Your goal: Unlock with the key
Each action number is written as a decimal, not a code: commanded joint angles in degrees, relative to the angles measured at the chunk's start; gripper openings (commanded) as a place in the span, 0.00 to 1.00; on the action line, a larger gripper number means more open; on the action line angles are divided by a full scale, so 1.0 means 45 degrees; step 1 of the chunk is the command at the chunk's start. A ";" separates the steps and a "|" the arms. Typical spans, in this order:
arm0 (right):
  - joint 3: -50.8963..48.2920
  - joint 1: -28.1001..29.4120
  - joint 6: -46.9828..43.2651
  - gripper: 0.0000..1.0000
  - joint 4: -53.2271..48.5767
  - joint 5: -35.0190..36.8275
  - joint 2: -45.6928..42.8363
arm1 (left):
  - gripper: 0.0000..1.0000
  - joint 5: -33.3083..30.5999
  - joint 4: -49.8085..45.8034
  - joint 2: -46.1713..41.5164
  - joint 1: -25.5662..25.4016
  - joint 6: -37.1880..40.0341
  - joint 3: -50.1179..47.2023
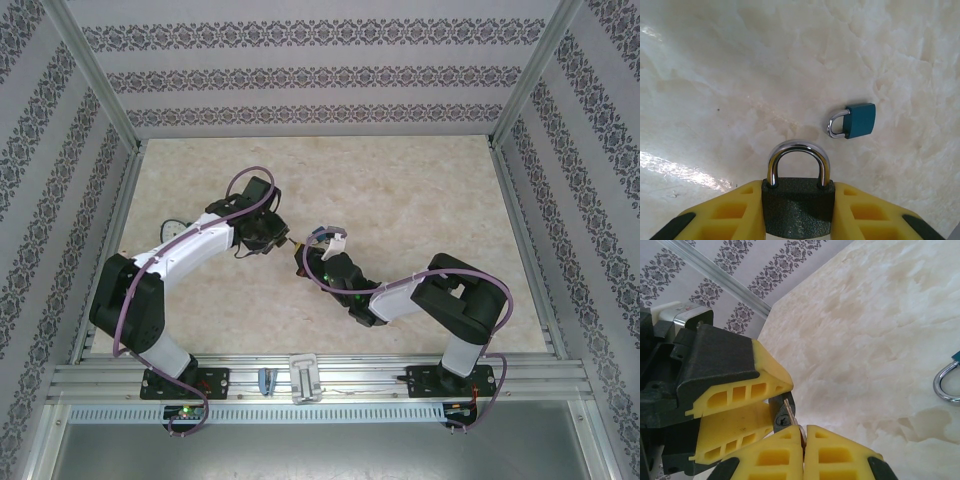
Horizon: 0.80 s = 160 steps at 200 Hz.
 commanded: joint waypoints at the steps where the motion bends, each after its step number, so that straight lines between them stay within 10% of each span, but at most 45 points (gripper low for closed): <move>1: 0.0013 0.0198 0.0006 0.00 0.0444 -0.0047 -0.0109 | 0.30 0.0008 0.0231 -0.0437 0.0255 -0.0305 -0.0082; 160: 0.0702 0.0170 0.0031 0.00 0.0363 -0.0379 0.0765 | 0.30 0.0508 0.0480 -0.0213 0.0269 -0.0437 0.0297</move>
